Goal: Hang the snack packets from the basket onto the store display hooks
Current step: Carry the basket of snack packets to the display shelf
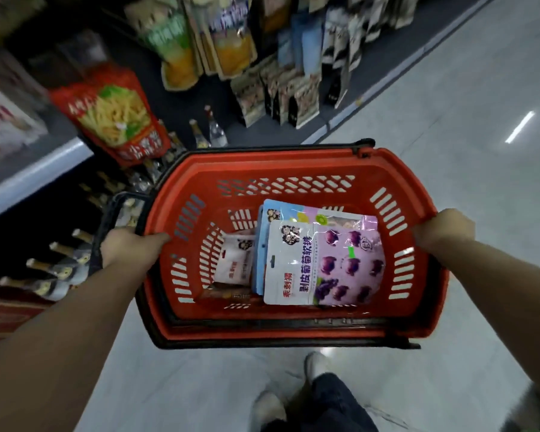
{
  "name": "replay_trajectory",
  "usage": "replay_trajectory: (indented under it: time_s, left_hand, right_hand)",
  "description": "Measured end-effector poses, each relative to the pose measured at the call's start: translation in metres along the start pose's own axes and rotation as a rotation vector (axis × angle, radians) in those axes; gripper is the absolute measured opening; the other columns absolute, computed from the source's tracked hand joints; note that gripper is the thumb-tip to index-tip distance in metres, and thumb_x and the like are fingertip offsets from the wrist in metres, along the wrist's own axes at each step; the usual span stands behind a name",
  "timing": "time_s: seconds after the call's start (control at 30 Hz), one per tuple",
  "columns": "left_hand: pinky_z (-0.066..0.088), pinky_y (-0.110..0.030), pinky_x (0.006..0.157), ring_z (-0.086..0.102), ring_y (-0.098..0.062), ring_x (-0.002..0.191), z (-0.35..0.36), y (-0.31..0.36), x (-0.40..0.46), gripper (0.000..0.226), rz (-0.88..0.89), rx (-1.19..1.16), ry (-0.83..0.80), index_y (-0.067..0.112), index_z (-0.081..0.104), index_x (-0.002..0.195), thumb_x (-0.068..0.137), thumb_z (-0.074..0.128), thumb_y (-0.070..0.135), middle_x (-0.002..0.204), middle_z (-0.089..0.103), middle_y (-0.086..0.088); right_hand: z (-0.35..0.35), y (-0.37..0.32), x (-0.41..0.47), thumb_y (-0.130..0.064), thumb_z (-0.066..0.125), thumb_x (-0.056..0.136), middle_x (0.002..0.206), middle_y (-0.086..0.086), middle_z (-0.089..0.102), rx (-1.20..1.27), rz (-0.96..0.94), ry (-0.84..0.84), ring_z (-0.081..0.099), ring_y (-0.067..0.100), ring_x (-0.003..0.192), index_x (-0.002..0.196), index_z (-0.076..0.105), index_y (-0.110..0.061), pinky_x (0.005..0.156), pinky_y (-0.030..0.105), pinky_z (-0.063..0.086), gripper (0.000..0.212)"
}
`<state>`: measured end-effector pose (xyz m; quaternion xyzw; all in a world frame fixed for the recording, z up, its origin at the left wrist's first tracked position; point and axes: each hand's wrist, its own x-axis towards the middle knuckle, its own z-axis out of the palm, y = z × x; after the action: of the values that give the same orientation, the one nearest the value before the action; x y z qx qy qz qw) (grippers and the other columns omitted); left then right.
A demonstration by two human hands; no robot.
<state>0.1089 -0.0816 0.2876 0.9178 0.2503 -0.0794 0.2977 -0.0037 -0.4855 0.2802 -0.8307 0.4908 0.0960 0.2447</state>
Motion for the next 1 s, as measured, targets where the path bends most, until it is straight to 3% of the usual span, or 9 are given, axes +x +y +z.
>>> replay_trajectory:
  time_s: [0.17,0.3,0.37,0.47,0.53,0.63,0.8,0.9,1.0]
  left_hand:
    - [0.050,-0.042,0.083,0.064,-0.039,0.097,-0.071,0.105,-0.040,0.049,0.203,-0.011,0.001,-0.002,0.071,0.101,0.070,0.080,0.035,0.103,0.068,-0.026]
    - [0.049,-0.042,0.084,0.061,-0.042,0.101,-0.110,0.187,-0.078,0.058,0.317,0.029,-0.044,-0.007,0.068,0.101,0.068,0.080,0.040,0.109,0.065,-0.029]
    - [0.052,-0.040,0.080,0.063,-0.041,0.097,-0.118,0.223,-0.095,0.055,0.370,0.042,-0.063,-0.006,0.070,0.095,0.066,0.081,0.039,0.103,0.068,-0.027]
    - [0.043,-0.034,0.067,0.063,-0.038,0.084,-0.124,0.286,-0.136,0.044,0.444,0.008,-0.115,-0.006,0.068,0.083,0.069,0.082,0.034,0.087,0.065,-0.025]
    - [0.040,-0.032,0.062,0.060,-0.033,0.073,-0.117,0.321,-0.160,0.039,0.487,0.002,-0.155,0.000,0.062,0.069,0.068,0.082,0.034,0.077,0.062,-0.020]
    - [0.044,-0.031,0.060,0.063,-0.032,0.074,-0.095,0.371,-0.192,0.040,0.535,-0.026,-0.204,0.002,0.058,0.062,0.065,0.083,0.033,0.081,0.067,-0.020]
    - [0.049,-0.032,0.064,0.063,-0.031,0.078,-0.045,0.458,-0.239,0.042,0.583,0.003,-0.263,0.003,0.063,0.073,0.064,0.083,0.038,0.090,0.068,-0.019]
    - [0.052,-0.035,0.074,0.065,-0.035,0.092,-0.013,0.509,-0.268,0.052,0.620,0.006,-0.261,-0.004,0.067,0.093,0.064,0.083,0.037,0.103,0.068,-0.021]
    - [0.048,-0.036,0.074,0.064,-0.035,0.091,0.015,0.553,-0.295,0.048,0.649,-0.030,-0.239,-0.005,0.067,0.092,0.066,0.084,0.033,0.103,0.068,-0.021]
  right_hand:
    - [-0.126,0.009,-0.039,-0.012,0.060,0.082,0.104,0.028,0.065,0.056,0.002,0.126,0.062,0.043,0.097,0.099,0.064,0.010,0.082,0.041,0.050,0.029]
    - [-0.216,0.030,-0.062,-0.014,0.063,0.080,0.105,0.027,0.065,0.124,0.018,0.205,0.062,0.040,0.100,0.099,0.067,0.010,0.084,0.040,0.051,0.030]
    - [-0.250,0.043,-0.067,-0.015,0.065,0.079,0.099,0.026,0.064,0.187,0.051,0.215,0.063,0.038,0.096,0.099,0.067,0.009,0.081,0.038,0.050,0.031]
    - [-0.311,0.072,-0.073,-0.015,0.069,0.077,0.090,0.021,0.063,0.319,0.135,0.291,0.062,0.034,0.083,0.097,0.067,0.006,0.075,0.036,0.050,0.029]
    - [-0.343,0.091,-0.070,-0.014,0.070,0.077,0.093,0.022,0.065,0.358,0.160,0.348,0.061,0.033,0.079,0.092,0.067,0.002,0.070,0.033,0.049,0.023]
    - [-0.386,0.120,-0.051,-0.011,0.071,0.076,0.083,0.020,0.060,0.401,0.182,0.413,0.056,0.031,0.073,0.088,0.064,0.004,0.063,0.028,0.040,0.021]
    - [-0.451,0.167,0.011,-0.016,0.074,0.071,0.105,0.026,0.067,0.434,0.236,0.494,0.064,0.036,0.098,0.102,0.066,0.010,0.070,0.029,0.044,0.041]
    - [-0.483,0.196,0.051,-0.017,0.073,0.070,0.109,0.024,0.066,0.483,0.269,0.519,0.065,0.035,0.101,0.106,0.066,0.007,0.077,0.031,0.049,0.044]
    - [-0.510,0.220,0.087,-0.018,0.073,0.069,0.107,0.022,0.067,0.533,0.287,0.520,0.065,0.034,0.098,0.105,0.065,0.004,0.072,0.029,0.045,0.043]
